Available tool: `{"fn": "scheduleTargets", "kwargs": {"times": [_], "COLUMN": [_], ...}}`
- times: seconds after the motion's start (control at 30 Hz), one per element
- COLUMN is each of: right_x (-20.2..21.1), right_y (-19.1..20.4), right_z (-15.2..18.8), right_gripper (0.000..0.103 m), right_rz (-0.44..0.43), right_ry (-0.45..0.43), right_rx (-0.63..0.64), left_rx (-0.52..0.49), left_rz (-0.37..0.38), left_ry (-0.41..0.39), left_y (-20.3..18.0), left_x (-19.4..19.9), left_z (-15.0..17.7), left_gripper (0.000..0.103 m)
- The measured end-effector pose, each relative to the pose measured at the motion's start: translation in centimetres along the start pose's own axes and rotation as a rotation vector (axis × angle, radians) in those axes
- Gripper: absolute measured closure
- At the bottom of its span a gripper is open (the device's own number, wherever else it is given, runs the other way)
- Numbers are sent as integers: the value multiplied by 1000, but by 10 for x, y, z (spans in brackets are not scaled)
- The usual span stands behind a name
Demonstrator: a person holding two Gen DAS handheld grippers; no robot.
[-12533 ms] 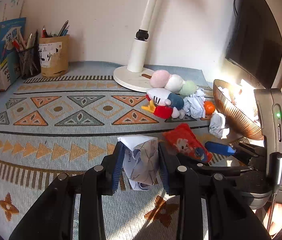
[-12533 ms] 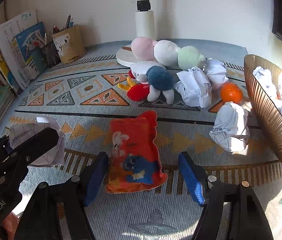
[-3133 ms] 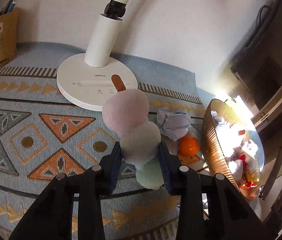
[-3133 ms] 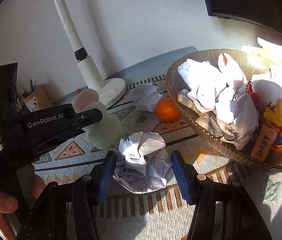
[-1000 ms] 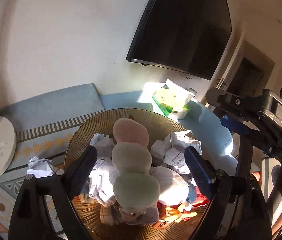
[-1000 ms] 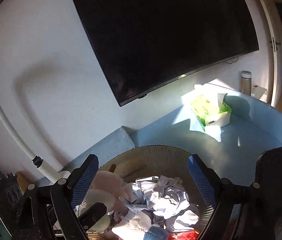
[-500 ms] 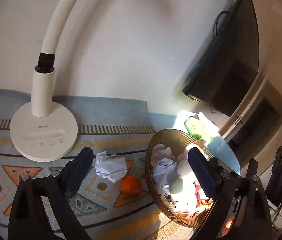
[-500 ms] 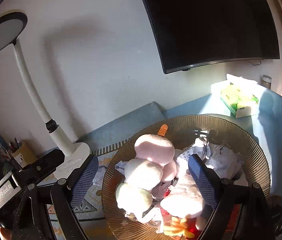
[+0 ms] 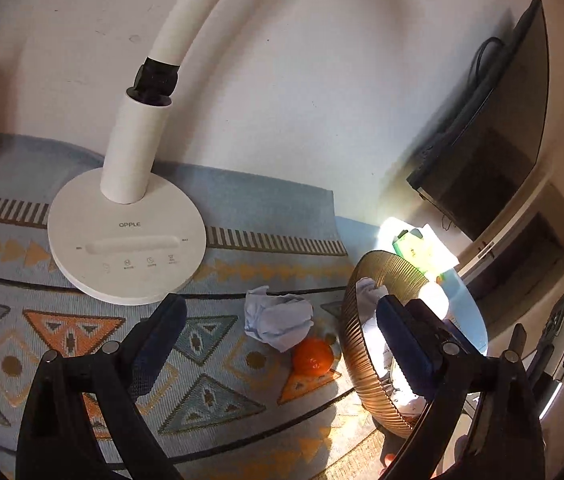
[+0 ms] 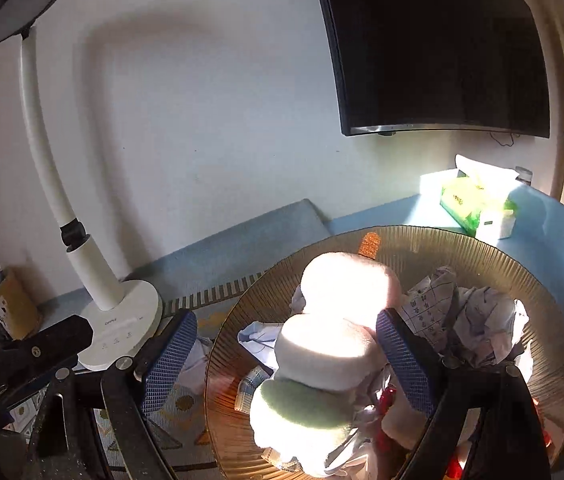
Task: Organize objects
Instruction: 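Move both tools back toward the last paper ball and the orange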
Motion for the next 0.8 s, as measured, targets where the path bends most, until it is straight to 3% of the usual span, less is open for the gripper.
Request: {"fn": "scheduleTargets", "kwargs": {"times": [0.27,0.4,0.57,0.8], "right_x": [-13,-18,15,50], "right_y": [-52,-81,-71,-23], "right_z": [-16,-22,-7,13], "right_gripper": [13,13,13,13], "right_rz": [154,163,-23,-142], "right_ry": [-15,10,50,144], "right_rx": [-4,-73,-222,-106], "left_rx": [-7,-15,-83,-160], "left_rz": [-2,-11,-57,-62], "left_ry": [51,59,55,60], "left_y": [2,4,-2,-27], "left_x": [-13,-15,-13,2], "left_z": [14,19,23,29], "left_gripper": [7,7,7,7]}}
Point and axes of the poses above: each gripper's, at about its wrist camera, not at the fingertips, and x roughly against the way its jaws point, y to its left, z to its underside, the point moved 9 cm from there along -x, roughly the way its jaws point, and after that the axes turned 9 degrees about -y, right-handed, at the moved point
